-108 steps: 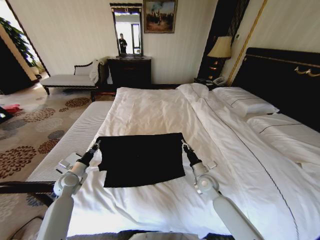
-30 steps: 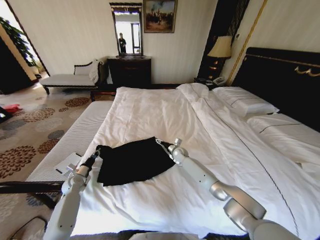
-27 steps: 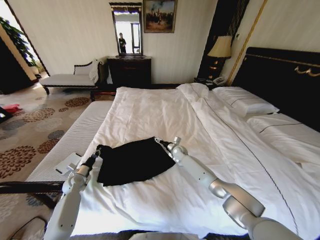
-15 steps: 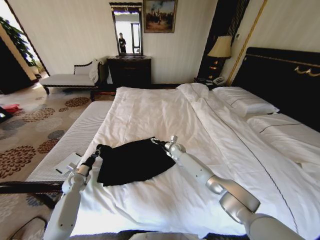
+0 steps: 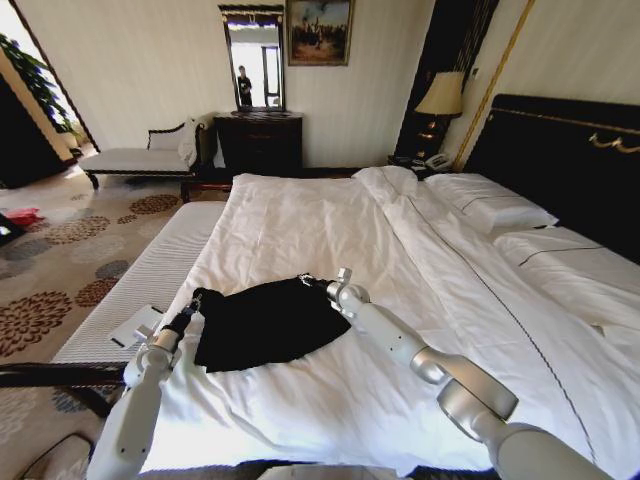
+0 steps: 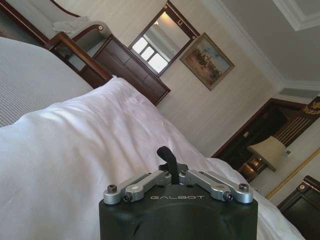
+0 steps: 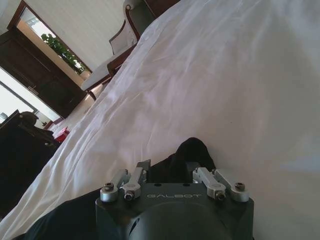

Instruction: Fold the clothes on the bed.

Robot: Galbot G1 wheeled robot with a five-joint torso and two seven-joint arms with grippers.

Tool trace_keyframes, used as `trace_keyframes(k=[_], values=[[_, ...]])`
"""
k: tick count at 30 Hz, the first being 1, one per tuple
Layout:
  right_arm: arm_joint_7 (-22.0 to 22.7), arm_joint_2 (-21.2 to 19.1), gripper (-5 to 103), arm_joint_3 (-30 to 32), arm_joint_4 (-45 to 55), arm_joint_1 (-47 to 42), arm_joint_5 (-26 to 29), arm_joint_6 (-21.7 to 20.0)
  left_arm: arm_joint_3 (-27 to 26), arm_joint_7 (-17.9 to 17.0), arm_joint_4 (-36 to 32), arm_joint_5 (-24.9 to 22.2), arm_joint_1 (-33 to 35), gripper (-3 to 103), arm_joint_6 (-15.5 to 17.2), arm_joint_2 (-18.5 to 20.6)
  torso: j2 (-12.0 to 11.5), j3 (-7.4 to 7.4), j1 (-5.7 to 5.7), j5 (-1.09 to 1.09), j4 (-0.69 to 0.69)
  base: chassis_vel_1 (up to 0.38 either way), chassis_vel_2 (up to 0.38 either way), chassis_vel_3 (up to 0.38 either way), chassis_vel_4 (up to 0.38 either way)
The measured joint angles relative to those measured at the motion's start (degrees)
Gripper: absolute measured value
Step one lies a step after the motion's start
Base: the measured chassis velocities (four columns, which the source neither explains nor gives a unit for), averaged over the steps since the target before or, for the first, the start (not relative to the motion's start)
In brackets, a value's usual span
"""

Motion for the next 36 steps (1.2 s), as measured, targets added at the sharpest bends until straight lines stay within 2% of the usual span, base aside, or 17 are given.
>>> trace_keyframes(k=[1, 3, 5, 6, 9, 11, 17, 27, 31, 36], values=[[-0.3, 0.0, 28, 0.0, -0.2, 0.0, -0.4, 0.3, 0.0, 0.0, -0.1, 0.0, 0.0, 1, 0.0, 0.0, 0.0, 0.0, 0.0, 0.0, 0.0, 0.0, 0.0, 0.0, 0.0], [-0.7, 0.0, 28, -0.1, -0.4, 0.0, -0.7, 0.7, 0.0, 0.0, -0.1, 0.0, 0.0, 1, 0.0, 0.1, 0.0, 0.0, 0.0, 0.0, 0.0, 0.0, 0.0, 0.0, 0.0], [-1.4, 0.1, 18, -0.1, -0.8, 0.0, -1.5, 1.7, -0.1, 0.0, -0.1, 0.0, 0.0, 1, -0.1, 0.1, 0.0, 0.0, 0.0, 0.0, 0.0, 0.0, 0.0, 0.0, 0.0], [-1.4, 0.1, 18, -0.1, -0.8, 0.0, -1.5, 1.7, -0.1, 0.0, -0.1, 0.0, 0.0, 1, -0.1, 0.1, 0.0, 0.0, 0.0, 0.0, 0.0, 0.0, 0.0, 0.0, 0.0], [-1.9, 0.7, 3, 0.0, -2.0, 0.1, -2.3, 3.3, -0.2, 0.1, -0.2, -0.2, -0.1, 1, -0.2, 0.2, 0.0, 0.0, 0.0, 0.0, 0.0, 0.0, 0.0, 0.0, 0.0], [-2.2, 1.3, 1, 0.5, -3.0, 0.1, -2.9, 4.4, -0.3, 0.1, -0.3, -0.3, -0.1, 1, -0.2, 0.2, 0.0, 0.0, 0.0, 0.0, 0.0, 0.0, 0.0, 0.0, 0.0], [-3.8, 2.9, 1, 3.8, -4.2, 0.1, -3.7, 7.2, -1.1, 0.2, -0.1, -1.7, -0.9, 1, -0.5, 0.5, 0.0, 0.0, 0.0, 0.0, 0.01, 0.0, 0.0, 0.0, 0.0], [-7.5, 2.0, 1, 11.1, -2.8, -2.3, -2.2, 10.7, -2.3, 0.5, 2.9, -4.0, -4.0, 1, -0.6, 1.3, 0.0, 0.0, 0.0, 0.0, -0.01, 0.0, 0.0, 0.0, 0.0], [-11.3, 1.6, 1, 12.9, -3.0, -4.0, -1.9, 14.5, -2.1, 0.7, 6.2, -4.0, -6.5, 1, -0.8, 1.3, 0.0, 0.0, 0.0, 0.01, -0.01, 0.0, 0.0, 0.0, 0.0], [-13.0, 2.0, 1, 13.5, -2.8, -4.7, -1.3, 17.7, -1.5, 1.1, 6.1, -4.0, -6.5, 1, -1.1, 1.3, 0.0, 0.0, 0.01, 0.01, 0.0, 0.0, 0.0, 0.0, 0.0]])
